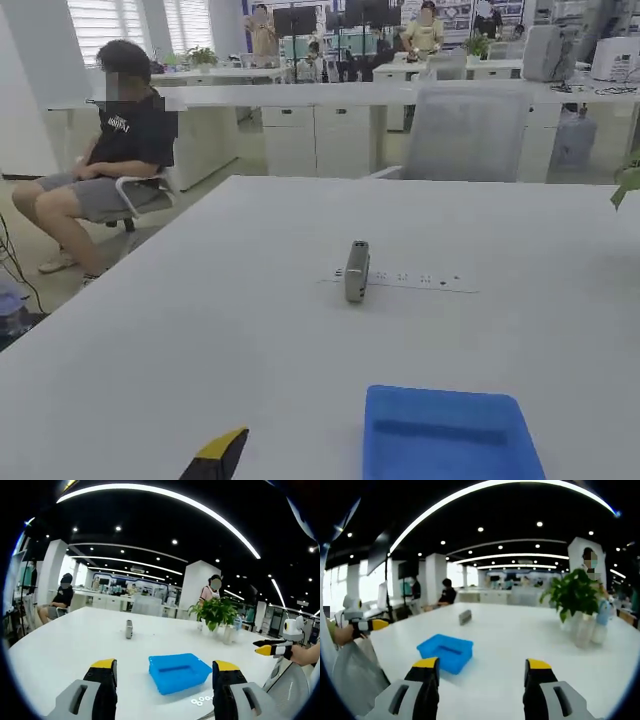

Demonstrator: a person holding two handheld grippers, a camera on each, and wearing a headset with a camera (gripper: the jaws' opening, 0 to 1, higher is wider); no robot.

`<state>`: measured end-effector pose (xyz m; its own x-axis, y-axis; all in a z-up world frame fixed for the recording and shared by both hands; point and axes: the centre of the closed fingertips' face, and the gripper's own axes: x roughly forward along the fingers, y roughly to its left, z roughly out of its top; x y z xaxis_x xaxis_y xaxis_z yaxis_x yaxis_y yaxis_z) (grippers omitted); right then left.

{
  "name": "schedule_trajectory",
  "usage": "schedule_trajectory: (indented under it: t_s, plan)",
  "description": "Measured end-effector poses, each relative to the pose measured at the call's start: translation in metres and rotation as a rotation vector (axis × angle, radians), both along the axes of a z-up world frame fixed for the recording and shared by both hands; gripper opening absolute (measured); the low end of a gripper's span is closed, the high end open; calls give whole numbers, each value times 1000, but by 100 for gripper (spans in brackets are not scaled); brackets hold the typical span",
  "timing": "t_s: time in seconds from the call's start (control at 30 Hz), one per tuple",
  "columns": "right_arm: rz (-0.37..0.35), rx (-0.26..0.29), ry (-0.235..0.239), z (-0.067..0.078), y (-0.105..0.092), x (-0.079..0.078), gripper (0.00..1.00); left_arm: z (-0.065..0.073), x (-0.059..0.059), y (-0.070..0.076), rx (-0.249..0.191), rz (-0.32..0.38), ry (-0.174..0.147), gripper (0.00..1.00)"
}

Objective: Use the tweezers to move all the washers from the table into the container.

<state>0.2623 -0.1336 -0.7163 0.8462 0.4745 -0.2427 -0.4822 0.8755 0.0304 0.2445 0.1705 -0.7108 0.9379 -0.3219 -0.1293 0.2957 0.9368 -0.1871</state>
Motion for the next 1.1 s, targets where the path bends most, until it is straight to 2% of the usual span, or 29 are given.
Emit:
schedule_trajectory:
  t_s: [0.43,0.67,0.8,0.97,1.1]
  plan:
    - [-1,0,2,-1,0,0,65,-1,0,1,0,3,4,77]
    - [-19,9,-6,1,-4,2,65,6,-2,-1,0,-10,-30,77]
    - [-17,5,-3,1,-3,2,65,4,-1,2,0,3,-16,77]
    - [0,4,5,-2,-2,2,65,2,-2,-2,-6,-15,-5,77]
    - [-2,2,11,-3,-2,2,65,-2,-3,-11,21,-57,12,77]
